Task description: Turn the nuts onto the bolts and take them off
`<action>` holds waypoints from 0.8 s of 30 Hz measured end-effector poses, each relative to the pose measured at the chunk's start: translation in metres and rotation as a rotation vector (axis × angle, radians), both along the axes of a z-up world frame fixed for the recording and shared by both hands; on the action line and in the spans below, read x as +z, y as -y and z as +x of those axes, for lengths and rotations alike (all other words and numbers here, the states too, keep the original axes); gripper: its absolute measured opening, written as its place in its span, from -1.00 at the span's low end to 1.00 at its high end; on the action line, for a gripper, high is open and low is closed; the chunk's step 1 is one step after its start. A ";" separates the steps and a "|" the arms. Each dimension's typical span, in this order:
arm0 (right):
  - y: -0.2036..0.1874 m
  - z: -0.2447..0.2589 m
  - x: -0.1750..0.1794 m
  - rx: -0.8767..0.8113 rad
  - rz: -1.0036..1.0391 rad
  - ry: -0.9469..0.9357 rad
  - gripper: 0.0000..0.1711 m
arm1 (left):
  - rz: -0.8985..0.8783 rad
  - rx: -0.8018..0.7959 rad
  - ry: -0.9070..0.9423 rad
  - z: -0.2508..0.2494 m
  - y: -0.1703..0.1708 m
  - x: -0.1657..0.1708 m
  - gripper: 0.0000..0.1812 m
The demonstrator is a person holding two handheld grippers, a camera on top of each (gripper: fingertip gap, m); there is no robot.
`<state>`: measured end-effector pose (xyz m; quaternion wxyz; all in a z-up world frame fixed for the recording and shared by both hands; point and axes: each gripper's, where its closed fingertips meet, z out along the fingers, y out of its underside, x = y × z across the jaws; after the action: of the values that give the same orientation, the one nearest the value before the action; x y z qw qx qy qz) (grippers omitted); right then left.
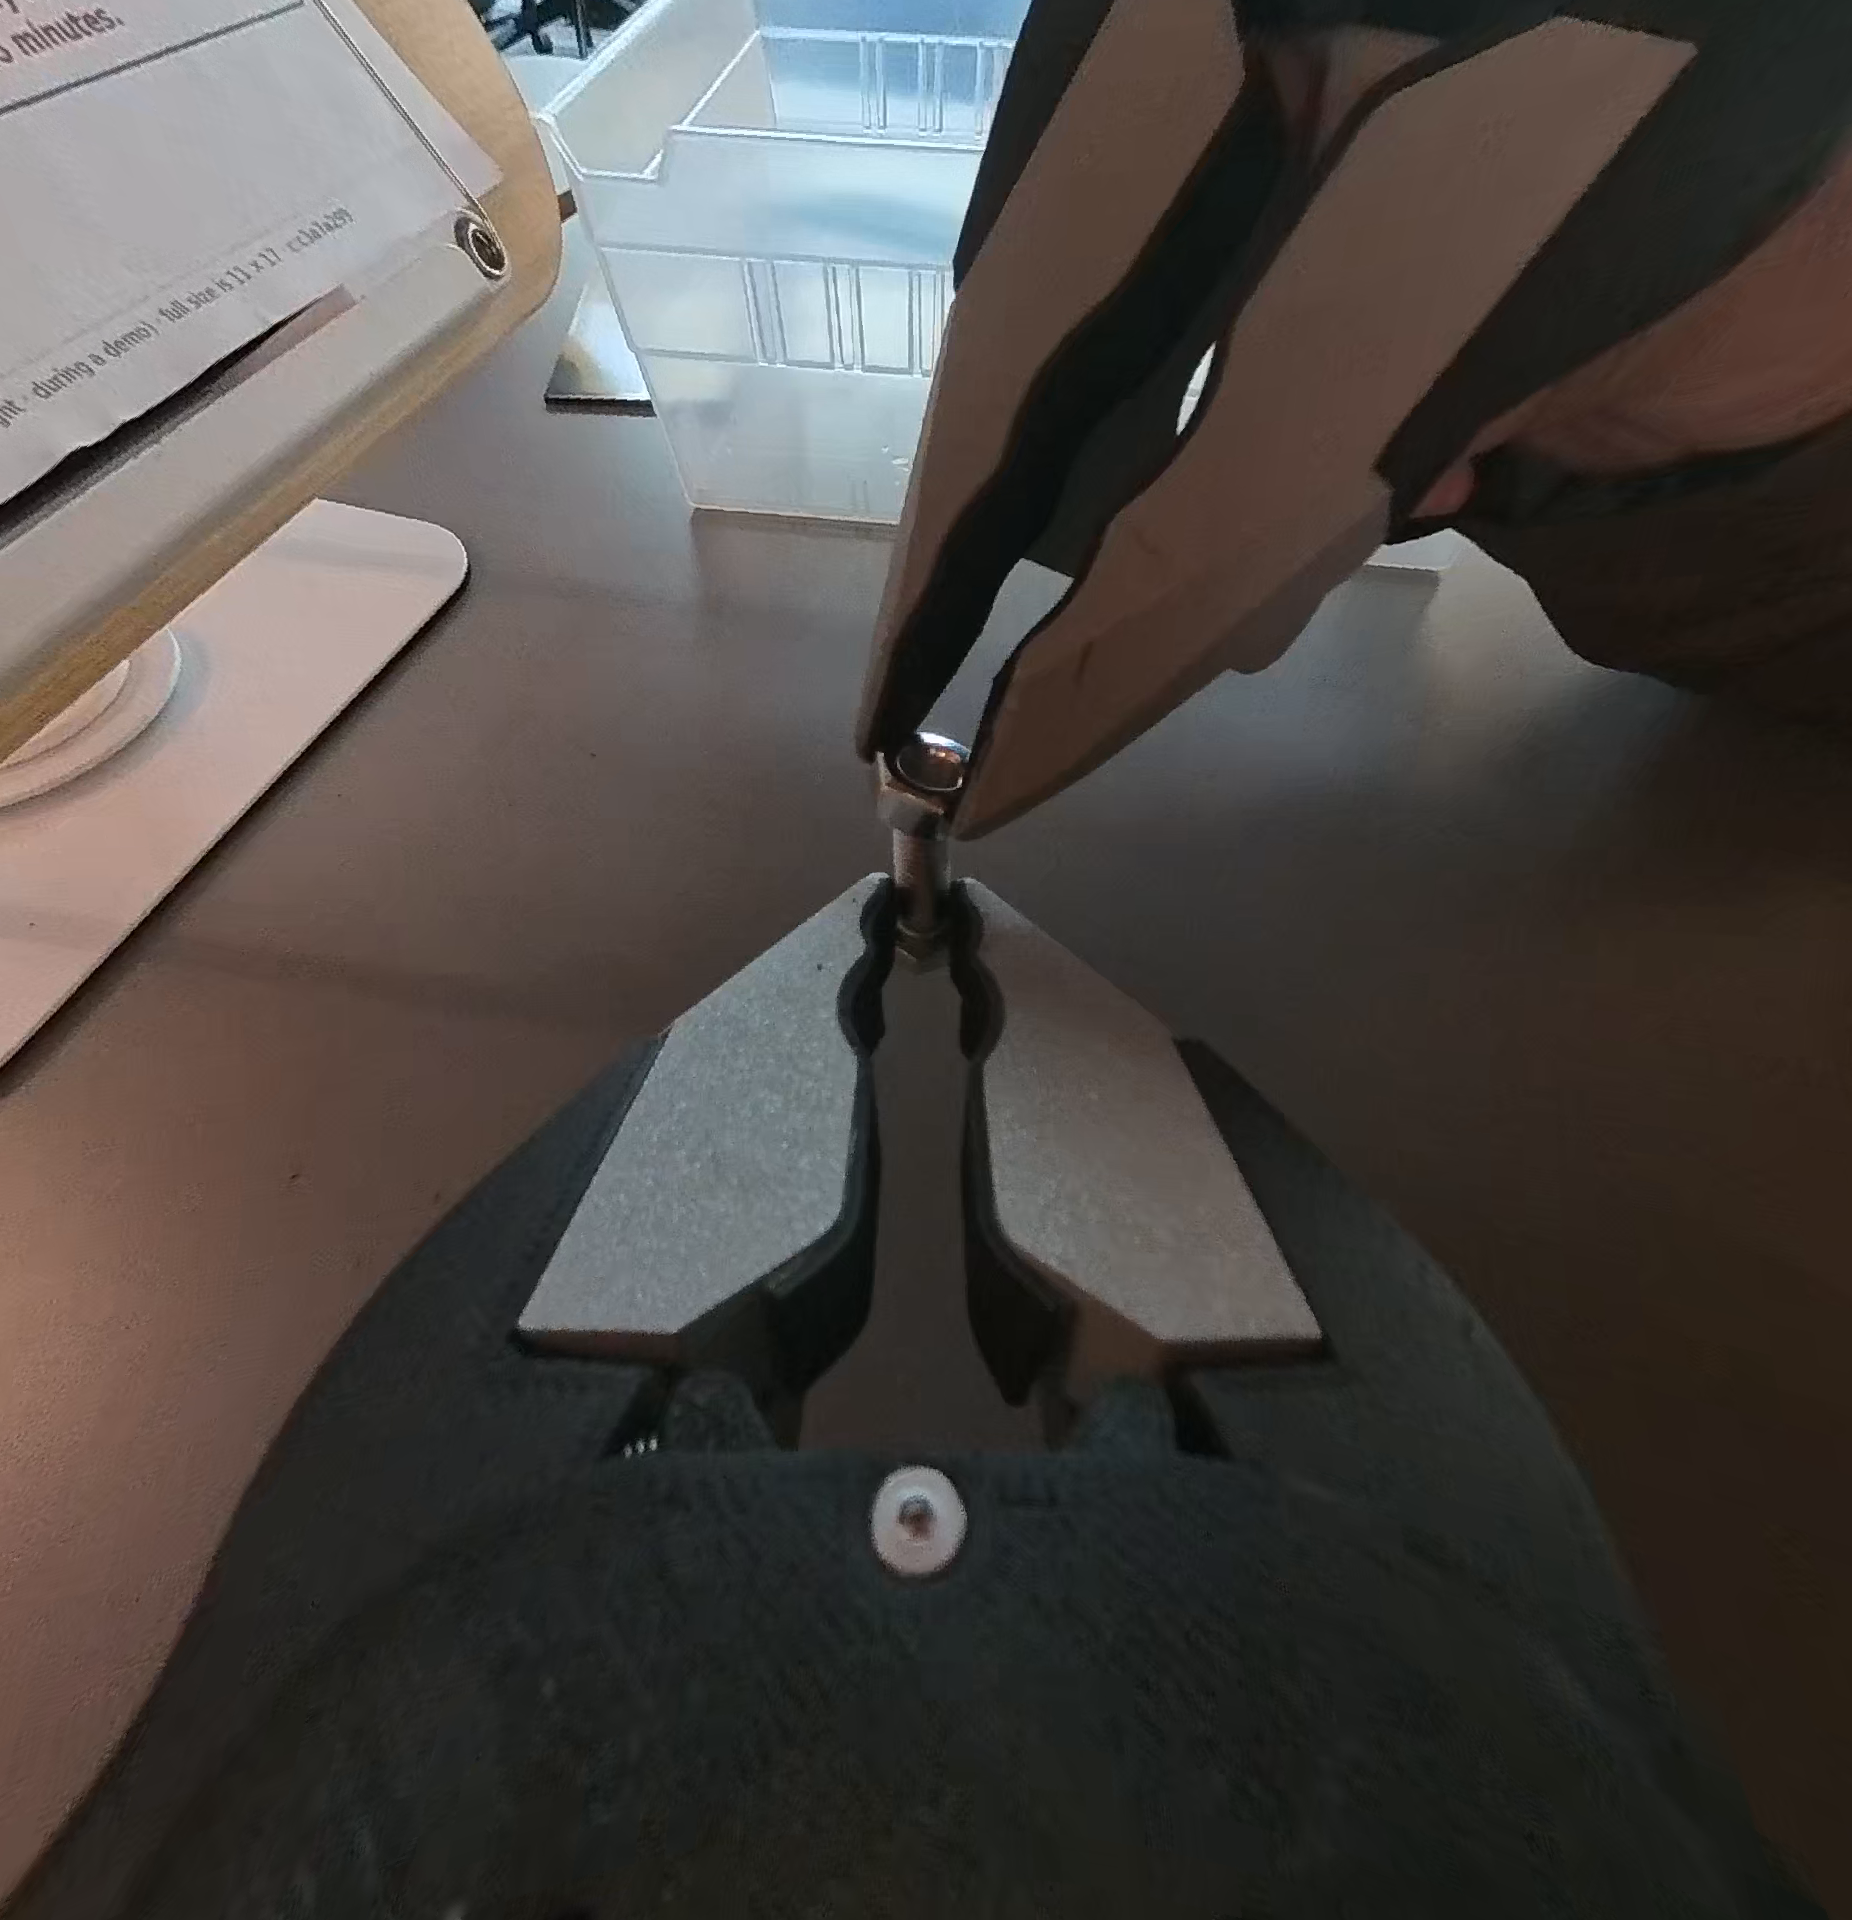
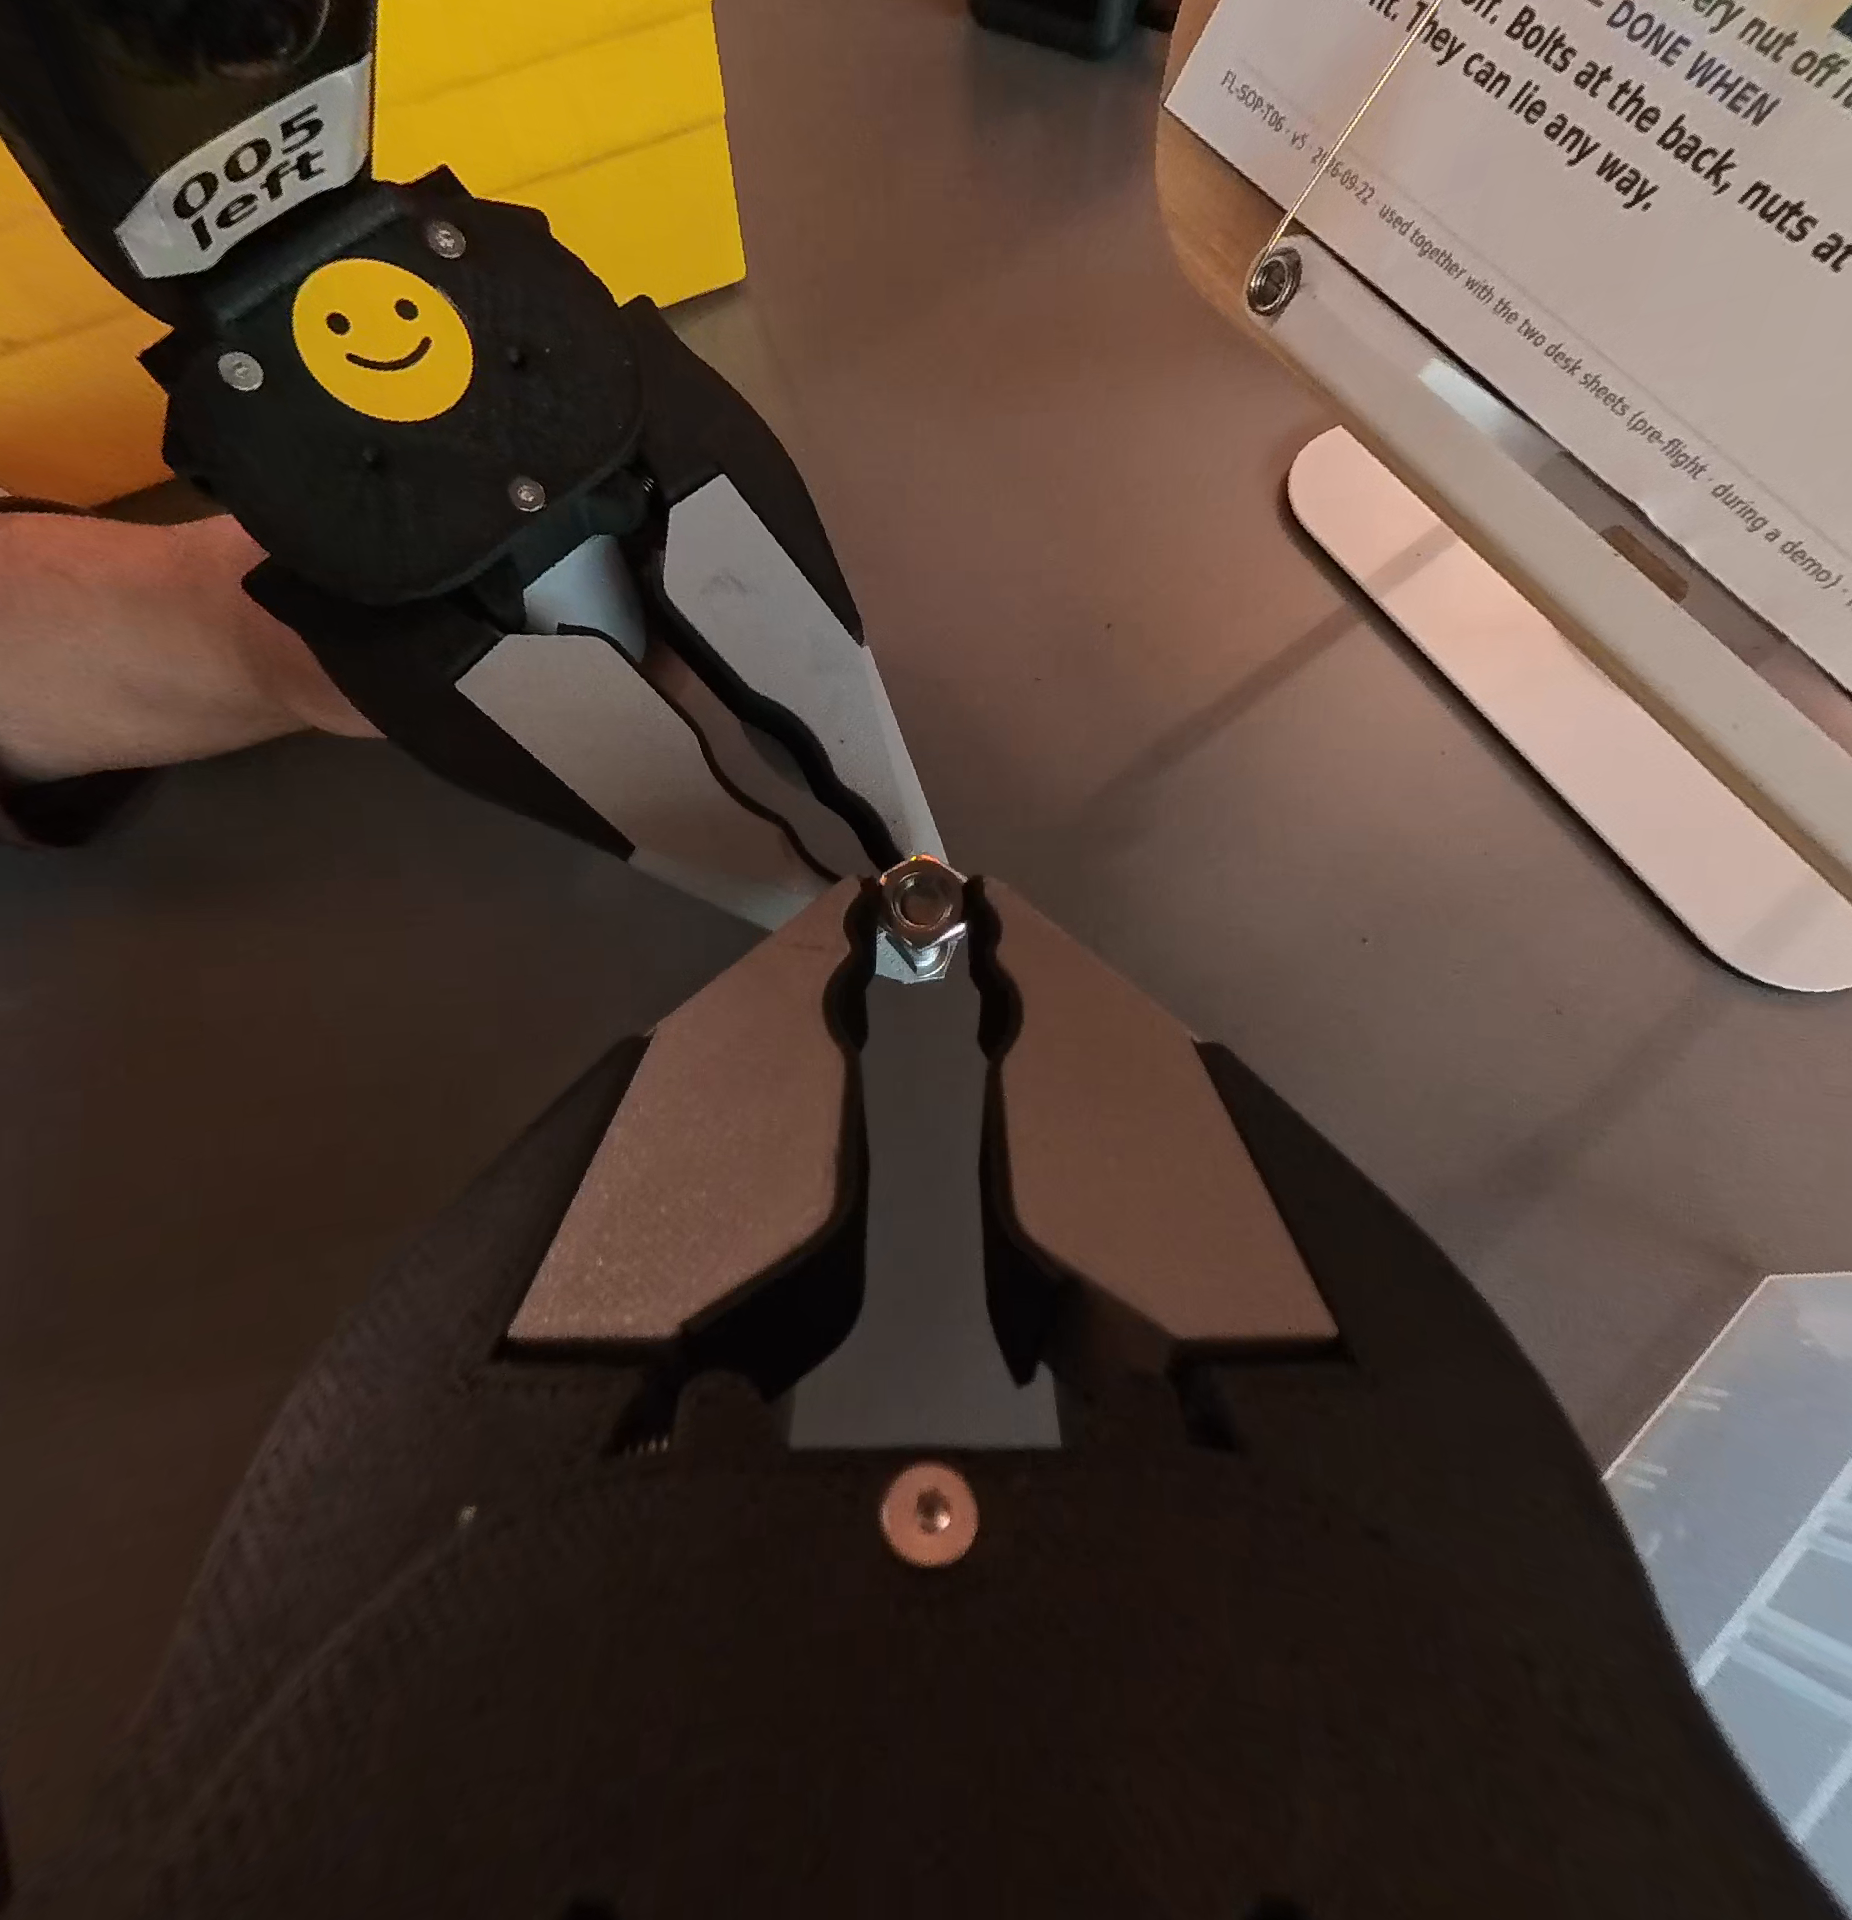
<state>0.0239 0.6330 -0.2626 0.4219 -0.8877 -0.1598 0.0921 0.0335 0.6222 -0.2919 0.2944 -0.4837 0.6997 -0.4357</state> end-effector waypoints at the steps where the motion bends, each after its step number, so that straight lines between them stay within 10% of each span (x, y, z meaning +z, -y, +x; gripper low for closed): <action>1: 0.000 0.000 0.000 0.000 0.000 0.000 -0.84 | 0.001 0.001 0.000 0.000 0.000 0.000 -0.92; 24: -0.001 0.002 0.004 -0.006 0.024 -0.015 -0.84 | -0.035 0.002 0.011 0.000 0.000 0.003 -0.92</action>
<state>0.0256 0.6342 -0.2590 0.4342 -0.8822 -0.1552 0.0956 0.0340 0.6224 -0.2885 0.2902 -0.4872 0.6899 -0.4500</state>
